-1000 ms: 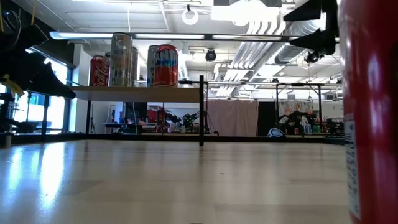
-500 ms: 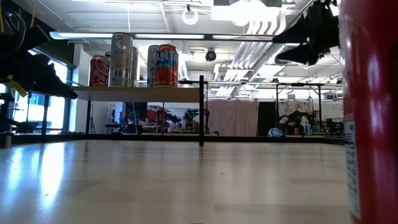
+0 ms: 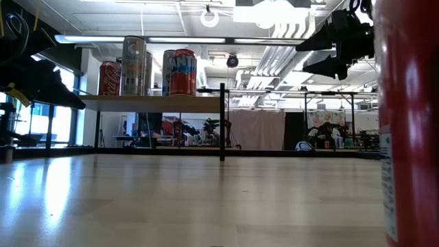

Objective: Place canned beverage on shelf
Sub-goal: Put the top orange soda can on the shelf

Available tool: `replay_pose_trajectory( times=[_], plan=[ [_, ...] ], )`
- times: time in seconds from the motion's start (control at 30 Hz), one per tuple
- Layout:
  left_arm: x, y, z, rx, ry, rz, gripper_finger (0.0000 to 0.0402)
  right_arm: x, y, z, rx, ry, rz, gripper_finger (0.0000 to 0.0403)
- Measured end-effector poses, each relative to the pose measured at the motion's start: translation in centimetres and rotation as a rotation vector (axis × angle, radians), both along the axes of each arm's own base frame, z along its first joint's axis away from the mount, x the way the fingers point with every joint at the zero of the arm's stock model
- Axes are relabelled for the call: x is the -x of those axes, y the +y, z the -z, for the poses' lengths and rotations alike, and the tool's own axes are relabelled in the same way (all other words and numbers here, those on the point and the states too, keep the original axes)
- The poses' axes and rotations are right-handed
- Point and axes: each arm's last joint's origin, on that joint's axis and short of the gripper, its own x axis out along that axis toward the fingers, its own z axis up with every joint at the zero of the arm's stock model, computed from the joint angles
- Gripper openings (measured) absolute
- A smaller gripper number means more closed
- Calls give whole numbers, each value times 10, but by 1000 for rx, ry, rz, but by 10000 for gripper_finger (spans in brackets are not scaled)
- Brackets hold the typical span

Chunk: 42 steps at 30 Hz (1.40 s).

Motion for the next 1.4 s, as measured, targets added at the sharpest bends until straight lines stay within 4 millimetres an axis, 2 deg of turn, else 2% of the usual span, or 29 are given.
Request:
replay_pose_trajectory(
  times=[0.5, 1.07, 1.23, 1.4],
  plan=[
    [0, 0, 0, 0, 0, 0, 400, 0, 1, 4, -284, -81, 28, 393],
    [0, 0, 0, 0, 0, 0, 400, 0, 1, 5, -285, -75, 29, 393],
    [-1, -1, 0, 112, -157, -70, 400, 0, 1, 5, -285, -75, 29, 393],
    [-2, -3, 1, 133, -204, -61, 400, 0, 1, 5, -285, -74, 29, 393]
  ],
)
